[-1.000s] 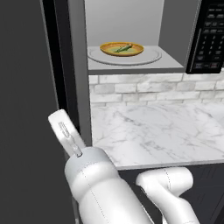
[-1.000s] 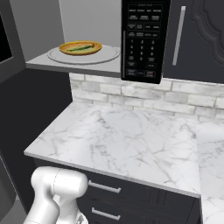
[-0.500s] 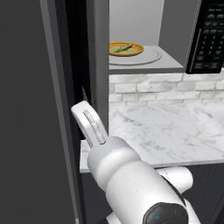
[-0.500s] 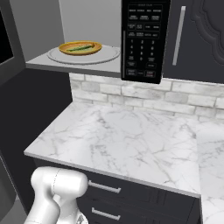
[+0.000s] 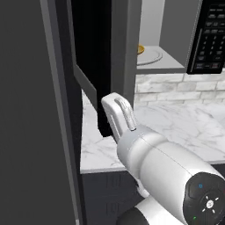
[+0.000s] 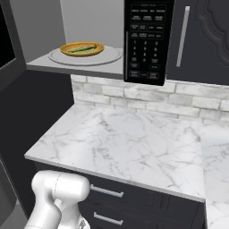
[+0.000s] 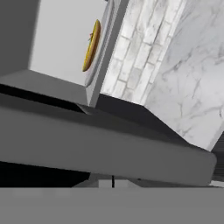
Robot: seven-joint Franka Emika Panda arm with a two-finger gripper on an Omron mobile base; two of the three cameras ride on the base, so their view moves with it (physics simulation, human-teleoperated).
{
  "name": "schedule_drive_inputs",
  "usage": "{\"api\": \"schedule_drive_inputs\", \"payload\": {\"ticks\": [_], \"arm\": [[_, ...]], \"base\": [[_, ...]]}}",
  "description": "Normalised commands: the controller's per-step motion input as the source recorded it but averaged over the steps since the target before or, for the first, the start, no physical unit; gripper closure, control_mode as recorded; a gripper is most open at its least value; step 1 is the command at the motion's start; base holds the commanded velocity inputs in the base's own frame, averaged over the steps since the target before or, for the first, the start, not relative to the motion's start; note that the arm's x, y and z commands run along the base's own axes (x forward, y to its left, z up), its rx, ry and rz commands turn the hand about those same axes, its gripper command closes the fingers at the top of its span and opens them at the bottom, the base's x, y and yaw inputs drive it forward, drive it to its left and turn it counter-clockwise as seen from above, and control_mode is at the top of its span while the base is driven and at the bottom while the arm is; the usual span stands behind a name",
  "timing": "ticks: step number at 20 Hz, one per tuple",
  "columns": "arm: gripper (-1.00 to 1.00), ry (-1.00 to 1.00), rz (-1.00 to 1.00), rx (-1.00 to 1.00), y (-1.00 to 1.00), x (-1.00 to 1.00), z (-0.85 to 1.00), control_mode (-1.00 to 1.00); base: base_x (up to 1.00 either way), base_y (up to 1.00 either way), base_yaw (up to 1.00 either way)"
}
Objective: Transport the fish from the fridge to the microwave and turn on the microwave.
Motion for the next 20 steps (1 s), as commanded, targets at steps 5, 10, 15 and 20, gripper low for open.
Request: {"api": "schedule_drive_inputs", "payload": {"ticks": [5, 10, 15, 20], "arm": [[1.00, 0.05, -0.07, 0.01, -0.49, 0.00, 0.04, -1.00], [1.00, 0.00, -0.11, 0.00, -0.27, 0.08, 0.00, -1.00], [1.00, 0.00, -0.14, -0.01, -0.31, 0.19, 0.00, -1.00], [1.00, 0.00, -0.14, 0.00, -0.44, 0.26, 0.00, -1.00]], "base": [[0.00, 0.00, 0.00], [0.00, 0.00, 0.00], [0.00, 0.00, 0.00], [0.00, 0.00, 0.00]]}}
